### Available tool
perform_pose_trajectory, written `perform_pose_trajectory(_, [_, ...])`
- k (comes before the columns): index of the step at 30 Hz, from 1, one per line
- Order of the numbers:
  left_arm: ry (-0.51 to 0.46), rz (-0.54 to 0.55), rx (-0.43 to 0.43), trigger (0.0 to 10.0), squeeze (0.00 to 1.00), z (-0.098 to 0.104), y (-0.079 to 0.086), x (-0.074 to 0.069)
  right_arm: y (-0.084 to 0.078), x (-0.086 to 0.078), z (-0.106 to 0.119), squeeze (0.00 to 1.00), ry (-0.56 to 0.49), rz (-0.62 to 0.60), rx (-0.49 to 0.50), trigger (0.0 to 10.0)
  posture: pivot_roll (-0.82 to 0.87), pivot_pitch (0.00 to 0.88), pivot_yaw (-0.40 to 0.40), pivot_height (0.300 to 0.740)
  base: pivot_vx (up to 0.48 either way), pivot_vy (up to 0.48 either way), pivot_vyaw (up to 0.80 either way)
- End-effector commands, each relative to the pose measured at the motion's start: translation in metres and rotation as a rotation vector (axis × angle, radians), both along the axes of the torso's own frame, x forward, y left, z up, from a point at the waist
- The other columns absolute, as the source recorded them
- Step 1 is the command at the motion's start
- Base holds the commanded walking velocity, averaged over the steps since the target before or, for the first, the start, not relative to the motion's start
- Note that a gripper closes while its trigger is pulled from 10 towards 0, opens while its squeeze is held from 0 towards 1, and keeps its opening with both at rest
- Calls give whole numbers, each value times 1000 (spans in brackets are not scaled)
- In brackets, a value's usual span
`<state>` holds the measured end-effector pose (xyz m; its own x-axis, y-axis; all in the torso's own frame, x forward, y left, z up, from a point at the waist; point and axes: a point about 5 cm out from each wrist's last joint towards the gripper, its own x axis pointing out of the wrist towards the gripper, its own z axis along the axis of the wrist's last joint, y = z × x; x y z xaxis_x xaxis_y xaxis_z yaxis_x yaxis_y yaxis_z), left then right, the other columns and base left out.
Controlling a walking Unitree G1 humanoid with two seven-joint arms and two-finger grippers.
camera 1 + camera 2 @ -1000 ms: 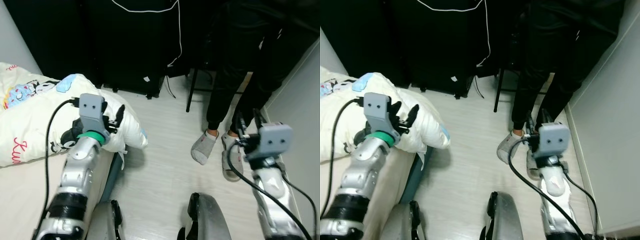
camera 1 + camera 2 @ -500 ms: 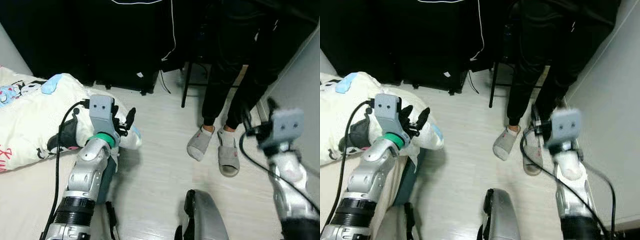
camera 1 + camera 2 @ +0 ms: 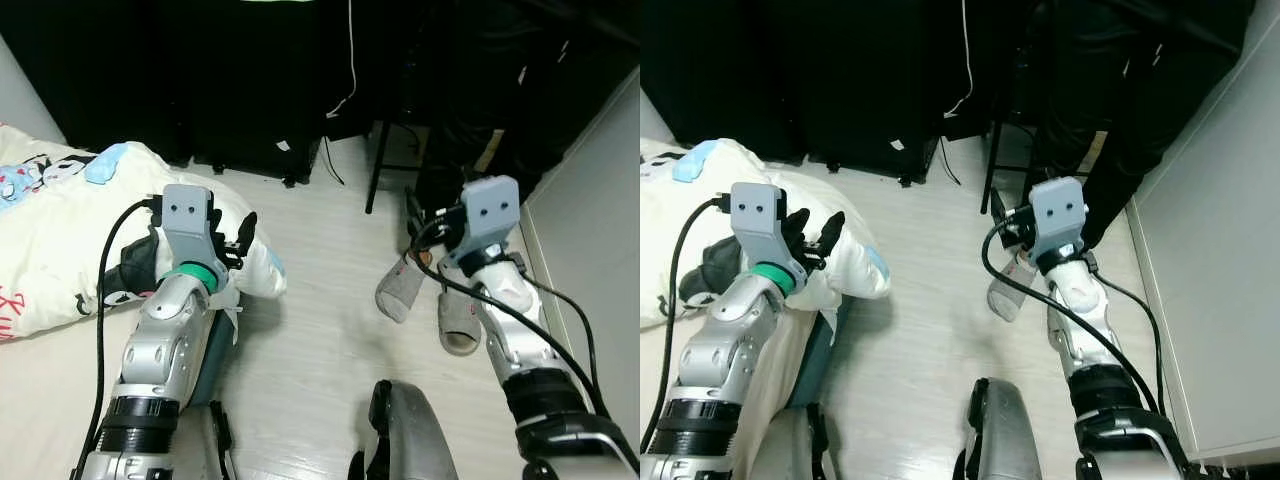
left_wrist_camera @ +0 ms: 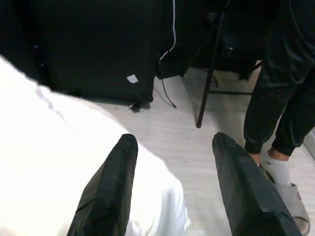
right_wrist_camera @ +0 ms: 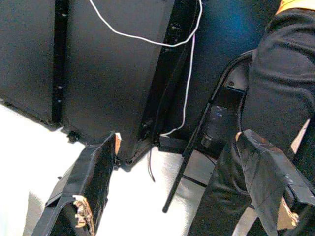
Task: Clean up the room
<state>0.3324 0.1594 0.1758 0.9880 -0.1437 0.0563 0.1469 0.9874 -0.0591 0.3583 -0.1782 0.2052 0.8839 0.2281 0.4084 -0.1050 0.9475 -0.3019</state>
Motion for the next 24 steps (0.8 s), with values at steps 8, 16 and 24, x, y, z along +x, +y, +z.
perform_pose_trajectory(8, [127,-66,116,10000,0,-30,9,-9,-32,-16,-36,0,97,-103,106,10000,30,163,3,548,0,0,0])
perform_pose_trajectory(16, [-238,-65,147,10000,0,79,-57,41,-3,-38,-88,0,280,-27,176,10000,-17,153,1,548,0,0,0])
perform_pose_trajectory(24, [-242,19,362,10000,0,84,-65,59,32,-77,-165,0,660,206,118,10000,-40,149,8,548,0,0,0])
